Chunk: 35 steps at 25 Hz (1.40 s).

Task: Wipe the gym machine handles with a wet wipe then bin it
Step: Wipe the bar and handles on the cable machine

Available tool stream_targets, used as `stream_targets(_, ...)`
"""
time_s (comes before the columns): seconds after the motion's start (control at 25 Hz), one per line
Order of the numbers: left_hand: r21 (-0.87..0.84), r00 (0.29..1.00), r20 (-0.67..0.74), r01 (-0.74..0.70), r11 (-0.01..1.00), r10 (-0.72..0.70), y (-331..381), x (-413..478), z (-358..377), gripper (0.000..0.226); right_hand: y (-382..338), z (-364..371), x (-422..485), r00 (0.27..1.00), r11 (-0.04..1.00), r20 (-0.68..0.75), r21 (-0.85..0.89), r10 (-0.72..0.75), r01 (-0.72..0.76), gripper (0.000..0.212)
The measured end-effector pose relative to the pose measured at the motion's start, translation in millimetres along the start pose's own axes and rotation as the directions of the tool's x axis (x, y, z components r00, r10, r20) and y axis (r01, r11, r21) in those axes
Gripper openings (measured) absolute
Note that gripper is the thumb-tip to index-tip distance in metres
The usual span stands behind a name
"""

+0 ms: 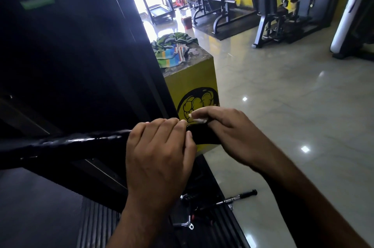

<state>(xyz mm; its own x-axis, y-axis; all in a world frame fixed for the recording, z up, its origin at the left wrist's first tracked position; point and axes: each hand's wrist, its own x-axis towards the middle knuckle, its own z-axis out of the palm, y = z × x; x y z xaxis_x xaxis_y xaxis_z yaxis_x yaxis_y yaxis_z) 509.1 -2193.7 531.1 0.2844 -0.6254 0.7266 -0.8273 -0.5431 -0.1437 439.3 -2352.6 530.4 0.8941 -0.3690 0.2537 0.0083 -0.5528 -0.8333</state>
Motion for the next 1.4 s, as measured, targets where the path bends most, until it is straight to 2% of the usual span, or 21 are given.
stream_targets(0.12,-0.007,1.0,0.0,-0.012,1.0,0.012,3,3,-4,0.024,-3,-6,-10,0.993,0.99,-0.117,-0.141,-0.013,-0.004,0.03)
stream_targets(0.24,-0.025,1.0,0.006,-0.02,0.999,0.02,7,4,-8,0.023,-12,5,-25,0.955,0.971,-0.209,-0.156,-0.212,0.181,0.028)
stream_targets(0.32,-0.037,0.999,0.013,-0.03,0.999,0.031,8,6,-8,0.023,-1,10,-31,0.92,0.958,-0.276,-0.146,-0.278,0.246,0.033)
stream_targets(0.44,-0.041,0.999,0.026,-0.029,0.999,0.03,7,7,-8,0.025,23,11,-36,0.813,0.96,-0.529,-0.248,-0.244,0.127,0.028)
stream_targets(0.6,-0.052,0.998,0.061,-0.023,0.998,0.027,9,9,-6,0.026,36,42,-51,0.765,0.919,-0.54,-0.357,-0.351,0.17,0.032)
stream_targets(0.68,-0.052,0.996,0.083,-0.031,0.998,0.035,8,10,-4,0.028,51,37,-47,0.742,0.952,-0.619,-0.291,-0.259,0.09,0.027)
stream_targets(0.72,-0.052,0.995,0.091,-0.036,0.998,0.041,7,11,-2,0.029,56,36,-46,0.724,0.981,-0.675,-0.196,-0.145,0.014,0.023)
stream_targets(0.76,-0.051,0.994,0.095,-0.039,0.998,0.044,6,11,-1,0.029,59,38,-46,0.688,0.999,-0.725,-0.01,0.028,-0.052,0.02)
stream_targets(0.8,-0.048,0.994,0.098,-0.039,0.998,0.044,5,11,1,0.028,57,43,-46,0.638,0.962,-0.728,0.26,0.251,-0.082,0.016)
stream_targets(0.84,-0.042,0.994,0.101,-0.039,0.998,0.043,4,10,2,0.028,52,51,-45,0.595,0.831,-0.648,0.552,0.475,-0.062,0.013)
stream_targets(0.88,-0.037,0.994,0.103,-0.041,0.998,0.045,4,9,4,0.028,44,60,-44,0.571,0.612,-0.5,0.791,0.651,-0.005,0.012)
stream_targets(0.92,-0.034,0.994,0.102,-0.046,0.998,0.049,3,8,6,0.028,36,69,-42,0.569,0.341,-0.315,0.938,0.759,0.063,0.011)
stream_targets(0.96,-0.032,0.993,0.101,-0.051,0.998,0.054,3,6,7,0.027,30,76,-39,0.587,0.076,-0.137,0.989,0.798,0.127,0.011)
stream_targets(1.0,-0.029,0.994,0.098,-0.053,0.998,0.056,2,4,9,0.027,27,80,-34,0.615,-0.139,0.004,0.975,0.788,0.171,0.011)
stream_targets(1.04,-0.026,0.994,0.093,-0.052,0.998,0.055,0,2,11,0.027,25,82,-28,0.643,-0.293,0.103,0.936,0.759,0.196,0.014)
stream_targets(1.08,-0.021,0.995,0.09,-0.05,0.999,0.051,-1,1,13,0.027,24,84,-22,0.664,-0.399,0.169,0.893,0.728,0.209,0.019)
stream_targets(1.16,-0.015,0.995,0.084,-0.046,0.999,0.047,-5,1,17,0.028,20,91,-13,0.694,-0.505,0.245,0.841,0.677,0.195,0.021)
stream_targets(1.32,-0.024,0.995,0.068,-0.073,0.997,0.074,-9,2,18,0.027,8,98,-1,0.743,-0.526,0.334,0.85,0.58,0.029,0.022)
stream_targets(1.4,-0.033,0.994,0.06,-0.09,0.995,0.092,-9,3,18,0.027,12,91,4,0.753,-0.551,0.28,0.825,0.596,0.13,0.021)
